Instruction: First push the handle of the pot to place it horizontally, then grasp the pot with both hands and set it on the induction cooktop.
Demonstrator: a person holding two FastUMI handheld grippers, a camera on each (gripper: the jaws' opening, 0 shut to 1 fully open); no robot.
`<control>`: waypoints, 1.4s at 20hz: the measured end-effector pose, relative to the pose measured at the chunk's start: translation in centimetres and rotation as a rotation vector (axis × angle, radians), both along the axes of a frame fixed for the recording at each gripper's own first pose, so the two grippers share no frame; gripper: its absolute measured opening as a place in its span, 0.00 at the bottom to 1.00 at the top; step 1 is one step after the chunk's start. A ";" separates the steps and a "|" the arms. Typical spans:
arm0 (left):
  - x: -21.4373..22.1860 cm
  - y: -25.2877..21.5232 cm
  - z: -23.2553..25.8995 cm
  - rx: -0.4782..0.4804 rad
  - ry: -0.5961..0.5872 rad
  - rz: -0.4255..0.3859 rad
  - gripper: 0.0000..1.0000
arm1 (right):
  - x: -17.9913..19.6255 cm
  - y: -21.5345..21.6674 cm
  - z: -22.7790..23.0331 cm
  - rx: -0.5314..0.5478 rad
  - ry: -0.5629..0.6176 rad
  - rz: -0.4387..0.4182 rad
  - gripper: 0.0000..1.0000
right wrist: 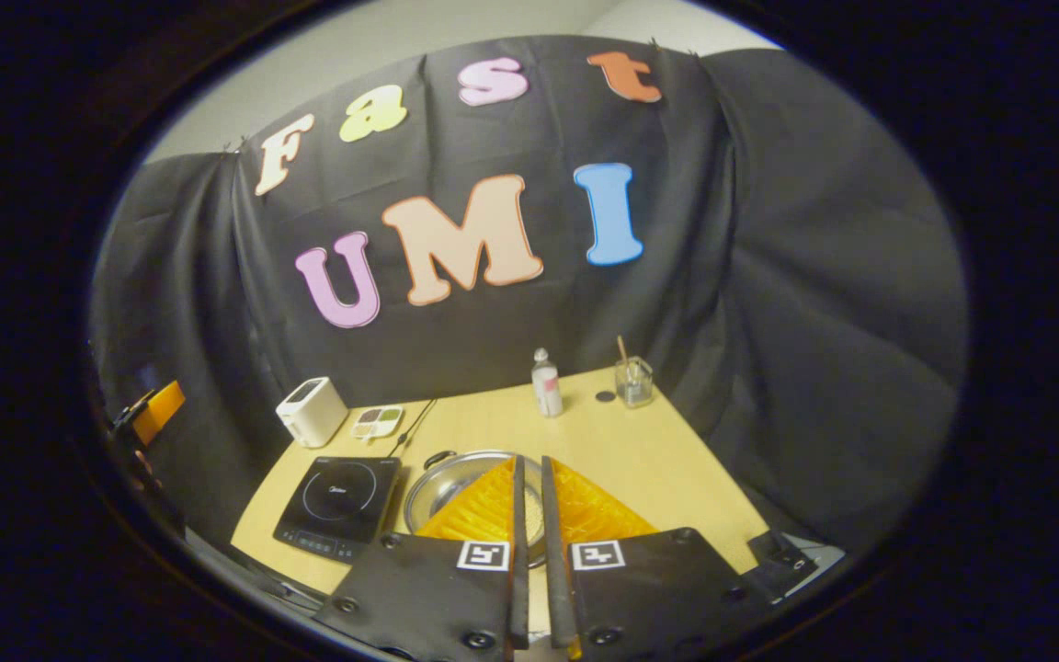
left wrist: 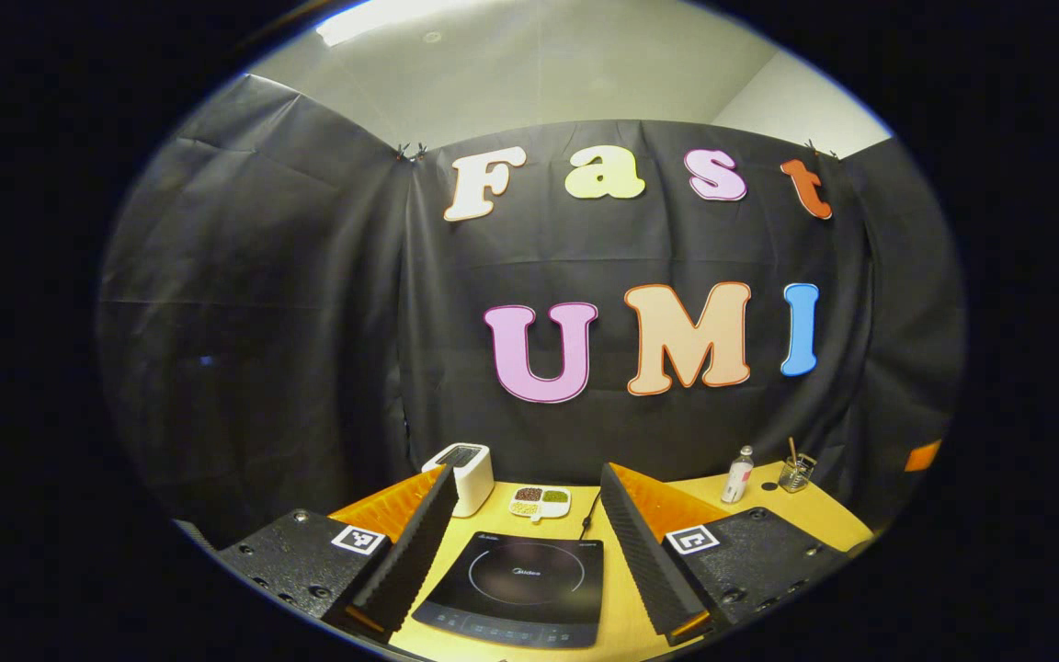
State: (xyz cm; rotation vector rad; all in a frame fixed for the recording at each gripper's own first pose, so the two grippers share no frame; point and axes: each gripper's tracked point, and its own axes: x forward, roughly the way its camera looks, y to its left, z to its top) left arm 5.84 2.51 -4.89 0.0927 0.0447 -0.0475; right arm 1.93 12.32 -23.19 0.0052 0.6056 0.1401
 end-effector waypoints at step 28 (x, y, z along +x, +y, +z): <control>4.8 -9.1 -5.6 0.007 0.158 0.100 0.92 | -7.0 2.9 -25.5 0.363 1.052 -0.055 0.13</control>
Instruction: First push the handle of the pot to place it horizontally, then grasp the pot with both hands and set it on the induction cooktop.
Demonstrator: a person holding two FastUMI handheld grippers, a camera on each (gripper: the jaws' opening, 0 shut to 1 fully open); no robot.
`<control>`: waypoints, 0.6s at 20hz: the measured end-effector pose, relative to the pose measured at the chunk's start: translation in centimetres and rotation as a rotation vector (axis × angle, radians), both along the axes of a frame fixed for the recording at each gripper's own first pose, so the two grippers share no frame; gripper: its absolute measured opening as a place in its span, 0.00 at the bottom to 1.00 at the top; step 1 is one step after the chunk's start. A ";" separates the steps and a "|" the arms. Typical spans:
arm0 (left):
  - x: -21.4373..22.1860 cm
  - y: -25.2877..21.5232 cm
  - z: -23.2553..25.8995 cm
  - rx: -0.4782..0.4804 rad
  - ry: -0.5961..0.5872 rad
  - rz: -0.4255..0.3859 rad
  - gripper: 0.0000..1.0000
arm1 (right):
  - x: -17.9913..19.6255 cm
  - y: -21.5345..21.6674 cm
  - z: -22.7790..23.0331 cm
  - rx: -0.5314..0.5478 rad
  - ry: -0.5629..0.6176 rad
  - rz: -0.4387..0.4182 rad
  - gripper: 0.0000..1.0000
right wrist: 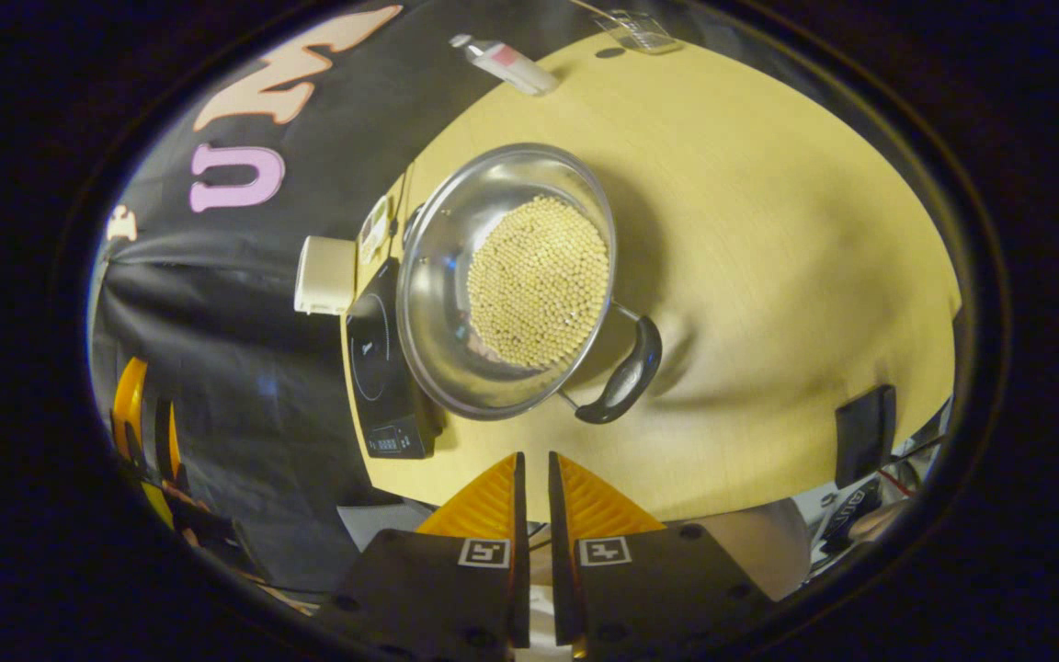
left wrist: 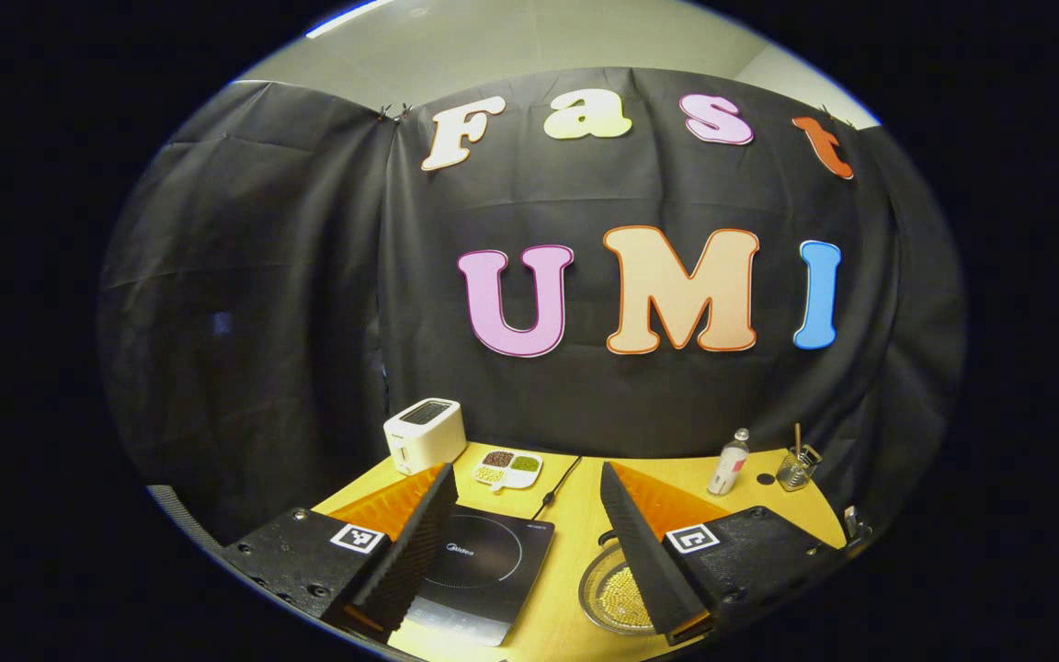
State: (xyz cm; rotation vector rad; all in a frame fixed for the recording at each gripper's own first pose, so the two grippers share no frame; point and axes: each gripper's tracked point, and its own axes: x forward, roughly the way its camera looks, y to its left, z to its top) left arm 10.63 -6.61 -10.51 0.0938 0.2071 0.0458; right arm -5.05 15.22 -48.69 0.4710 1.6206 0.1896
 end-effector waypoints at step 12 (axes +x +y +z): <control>0.9 -0.6 -1.3 0.030 0.042 0.039 0.95 | 0.0 -1.1 -3.2 -0.026 0.106 -0.030 0.13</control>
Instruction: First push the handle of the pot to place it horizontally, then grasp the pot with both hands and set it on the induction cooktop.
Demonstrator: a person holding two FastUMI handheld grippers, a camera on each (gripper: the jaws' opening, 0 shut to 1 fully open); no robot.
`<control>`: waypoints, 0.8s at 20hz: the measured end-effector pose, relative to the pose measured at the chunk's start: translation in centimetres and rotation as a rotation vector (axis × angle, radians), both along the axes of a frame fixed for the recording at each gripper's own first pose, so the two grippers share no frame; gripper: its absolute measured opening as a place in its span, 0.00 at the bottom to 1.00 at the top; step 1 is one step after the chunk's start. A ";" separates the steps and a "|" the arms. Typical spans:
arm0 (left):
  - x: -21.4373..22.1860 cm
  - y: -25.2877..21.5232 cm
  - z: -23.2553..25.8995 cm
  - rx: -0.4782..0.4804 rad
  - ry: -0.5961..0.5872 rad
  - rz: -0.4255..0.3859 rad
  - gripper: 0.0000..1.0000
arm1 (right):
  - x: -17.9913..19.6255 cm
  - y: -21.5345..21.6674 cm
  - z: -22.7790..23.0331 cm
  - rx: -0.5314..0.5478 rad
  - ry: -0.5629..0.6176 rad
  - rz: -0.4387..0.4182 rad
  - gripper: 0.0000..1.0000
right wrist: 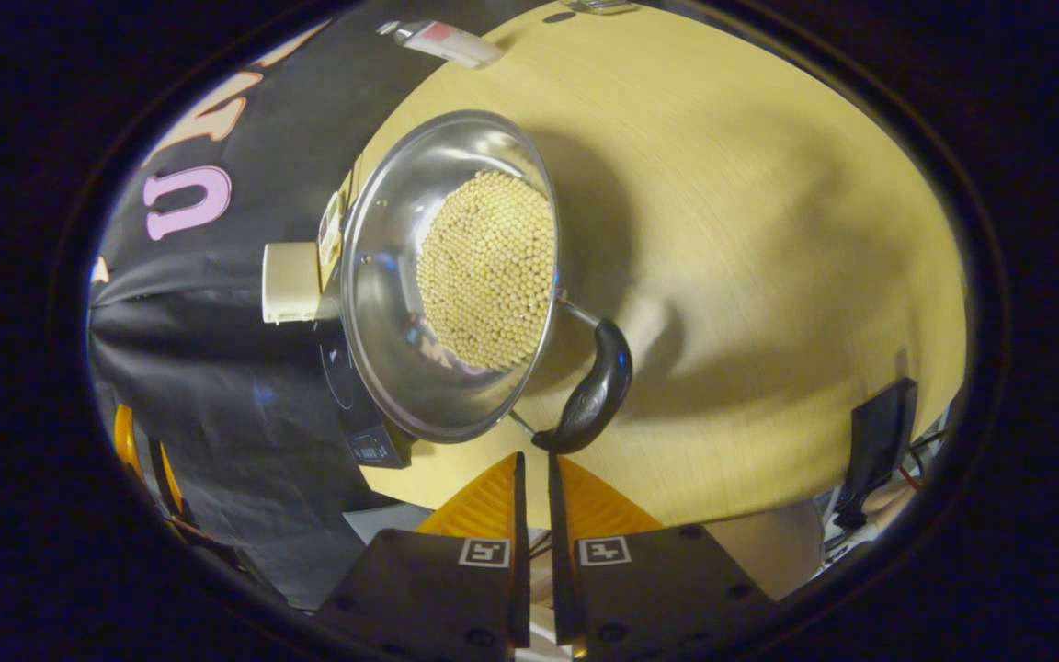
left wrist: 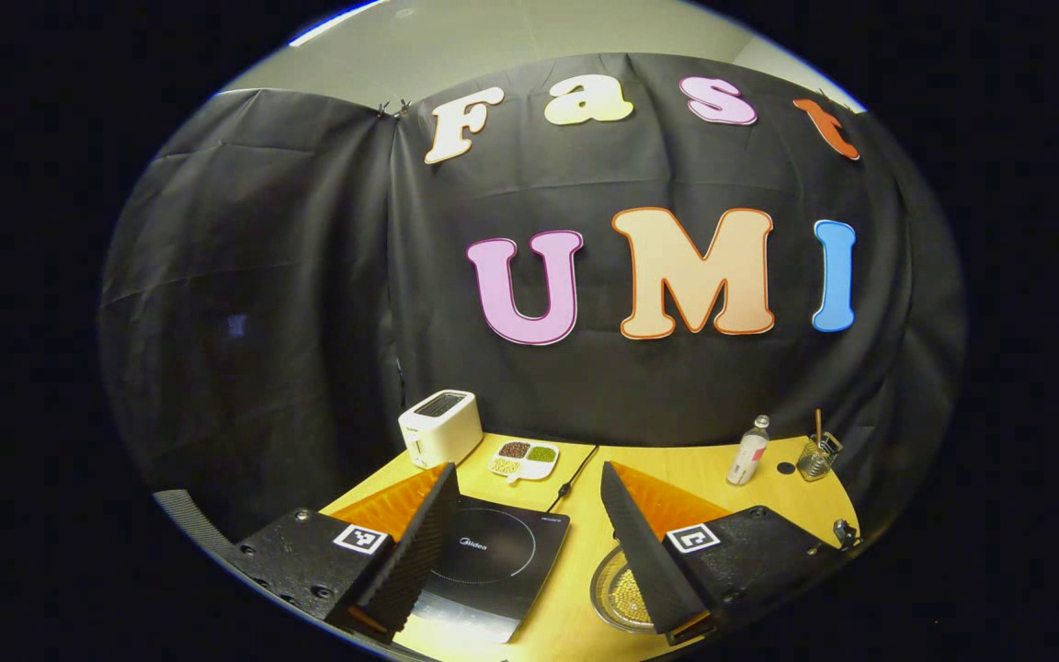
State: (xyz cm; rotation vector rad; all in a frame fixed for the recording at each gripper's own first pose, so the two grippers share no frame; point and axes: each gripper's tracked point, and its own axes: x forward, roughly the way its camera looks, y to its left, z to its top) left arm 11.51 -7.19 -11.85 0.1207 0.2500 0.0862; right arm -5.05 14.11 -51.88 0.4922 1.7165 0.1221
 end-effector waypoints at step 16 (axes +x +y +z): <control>0.4 -1.0 -2.4 -0.001 0.056 -0.002 0.96 | 6.9 -4.7 0.0 -0.048 -0.087 -0.186 0.13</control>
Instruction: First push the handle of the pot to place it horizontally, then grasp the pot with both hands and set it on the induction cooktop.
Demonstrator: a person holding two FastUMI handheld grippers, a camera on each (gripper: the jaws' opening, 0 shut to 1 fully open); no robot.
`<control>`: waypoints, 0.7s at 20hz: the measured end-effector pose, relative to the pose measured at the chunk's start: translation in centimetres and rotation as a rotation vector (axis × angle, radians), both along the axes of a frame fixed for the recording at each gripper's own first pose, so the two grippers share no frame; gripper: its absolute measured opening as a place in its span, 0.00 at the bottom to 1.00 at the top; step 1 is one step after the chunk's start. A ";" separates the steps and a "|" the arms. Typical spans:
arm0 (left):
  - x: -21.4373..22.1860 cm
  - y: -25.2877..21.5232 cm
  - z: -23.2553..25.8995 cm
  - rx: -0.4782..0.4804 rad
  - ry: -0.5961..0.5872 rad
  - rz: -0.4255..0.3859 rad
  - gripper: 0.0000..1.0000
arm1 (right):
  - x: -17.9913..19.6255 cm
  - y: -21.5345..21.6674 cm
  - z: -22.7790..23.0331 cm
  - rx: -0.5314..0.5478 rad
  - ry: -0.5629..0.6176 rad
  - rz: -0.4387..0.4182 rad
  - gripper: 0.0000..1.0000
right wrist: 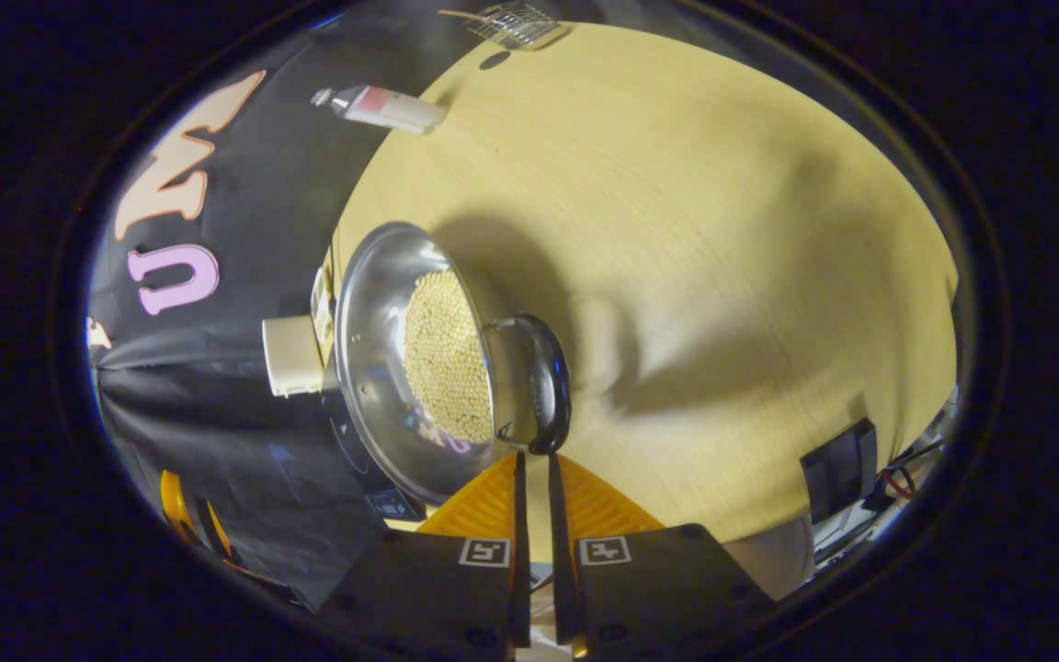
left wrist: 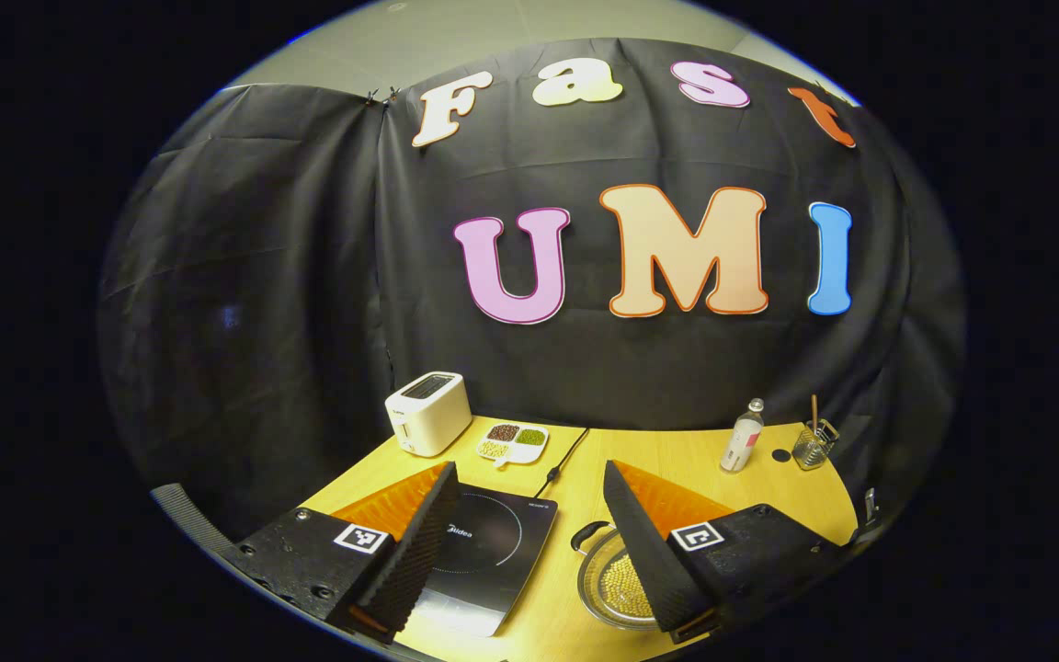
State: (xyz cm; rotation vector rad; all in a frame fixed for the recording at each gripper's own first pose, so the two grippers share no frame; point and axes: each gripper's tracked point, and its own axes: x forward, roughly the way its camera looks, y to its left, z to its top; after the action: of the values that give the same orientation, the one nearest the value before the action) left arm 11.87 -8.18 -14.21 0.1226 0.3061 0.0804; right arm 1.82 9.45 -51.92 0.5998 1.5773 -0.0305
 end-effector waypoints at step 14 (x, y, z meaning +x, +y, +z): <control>0.3 2.6 -3.4 -0.021 0.087 0.067 0.96 | 7.5 -1.7 -0.8 -0.023 -0.068 -0.103 0.13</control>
State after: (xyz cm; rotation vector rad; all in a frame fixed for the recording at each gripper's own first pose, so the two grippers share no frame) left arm 12.13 -5.58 -17.56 0.0951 0.3979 0.1381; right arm 9.28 7.72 -52.72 0.6572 1.4777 -0.1050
